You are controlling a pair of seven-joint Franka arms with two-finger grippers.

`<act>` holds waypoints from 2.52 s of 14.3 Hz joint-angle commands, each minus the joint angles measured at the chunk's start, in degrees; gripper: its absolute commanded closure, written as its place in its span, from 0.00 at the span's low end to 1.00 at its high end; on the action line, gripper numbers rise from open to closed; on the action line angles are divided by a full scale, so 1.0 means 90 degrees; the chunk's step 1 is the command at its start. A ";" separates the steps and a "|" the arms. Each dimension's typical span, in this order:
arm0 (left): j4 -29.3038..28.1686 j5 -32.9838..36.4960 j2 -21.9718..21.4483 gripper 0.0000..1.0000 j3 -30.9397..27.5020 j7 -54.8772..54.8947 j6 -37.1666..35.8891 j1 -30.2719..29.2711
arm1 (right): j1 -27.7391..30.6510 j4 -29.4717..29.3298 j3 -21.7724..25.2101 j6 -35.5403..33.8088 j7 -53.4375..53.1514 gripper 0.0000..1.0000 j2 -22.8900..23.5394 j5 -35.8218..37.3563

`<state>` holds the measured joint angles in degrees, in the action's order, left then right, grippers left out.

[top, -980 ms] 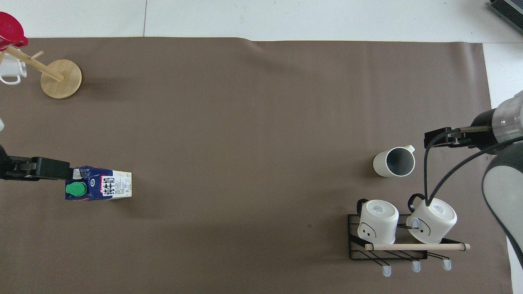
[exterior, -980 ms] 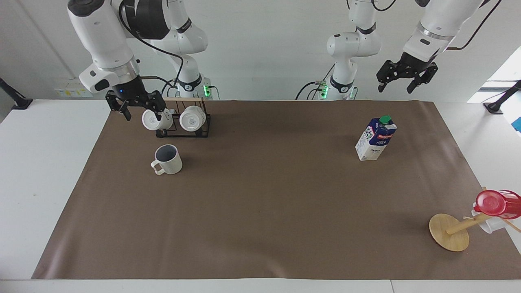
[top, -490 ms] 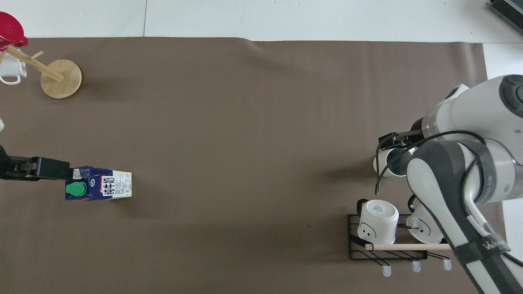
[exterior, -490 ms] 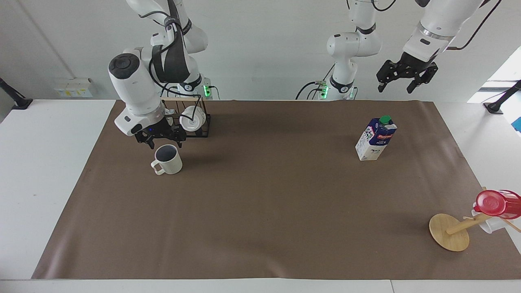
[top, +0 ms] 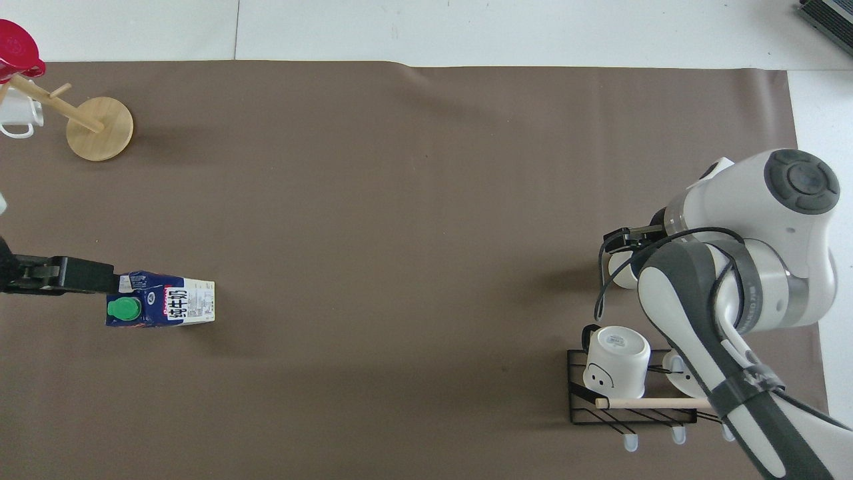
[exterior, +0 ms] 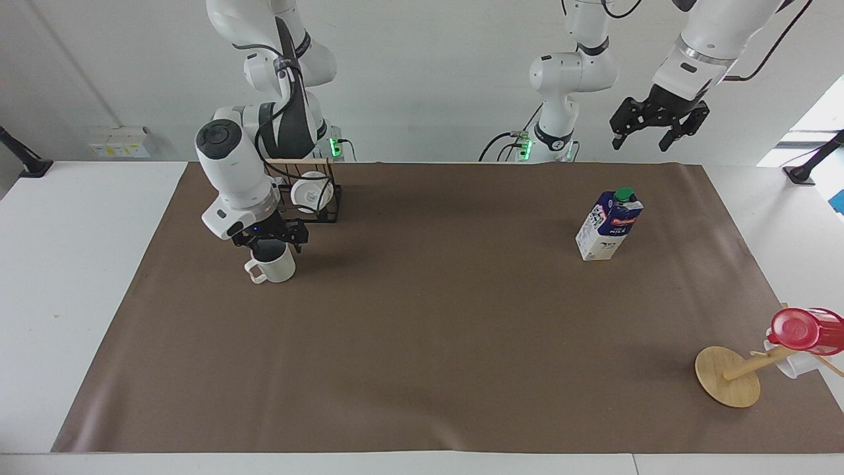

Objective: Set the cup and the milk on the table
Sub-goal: 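Reach the right gripper down to the standalone white mug, then grasp the white mug with the right gripper and lift it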

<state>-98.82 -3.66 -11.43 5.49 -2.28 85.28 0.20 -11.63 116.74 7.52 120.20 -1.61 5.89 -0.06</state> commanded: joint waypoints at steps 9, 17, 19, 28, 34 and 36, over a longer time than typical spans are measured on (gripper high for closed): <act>0.0130 -0.0081 0.0020 0.00 0.0054 -0.0020 -0.0159 -0.0130 | 0.0042 0.0446 -0.0005 0.0716 -0.0348 0.00 0.0215 -0.0150; 0.0130 -0.0081 0.0020 0.00 0.0064 -0.0020 -0.0159 -0.0111 | -0.0046 0.0437 -0.0005 0.0707 -0.0456 0.43 0.0215 -0.0150; 0.0130 -0.0081 0.0020 0.00 0.0073 -0.0059 -0.0150 -0.0091 | -0.0036 0.0446 -0.0005 0.0717 -0.0495 0.79 0.0215 -0.0150; 0.0130 -0.0081 0.0030 0.00 0.0064 -0.0040 -0.0130 -0.0120 | -0.0046 0.0339 -0.0005 0.0668 -0.0457 1.00 0.0254 -0.0131; 0.0130 -0.0081 0.0020 0.00 0.0064 -0.0030 -0.0149 -0.0130 | -0.0007 -0.0041 0.0004 0.0619 -0.0525 1.00 0.0196 -0.0140; 0.0130 -0.0081 0.0030 0.00 0.0054 -0.0030 -0.0149 -0.0130 | -0.0036 -0.0265 -0.0005 0.0454 -0.0835 1.00 0.0147 -0.0131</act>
<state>-98.82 -3.66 -11.43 5.54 -2.35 85.28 0.20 -12.06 116.21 7.73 125.30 -6.36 7.82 -0.74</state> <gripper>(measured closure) 0.000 0.952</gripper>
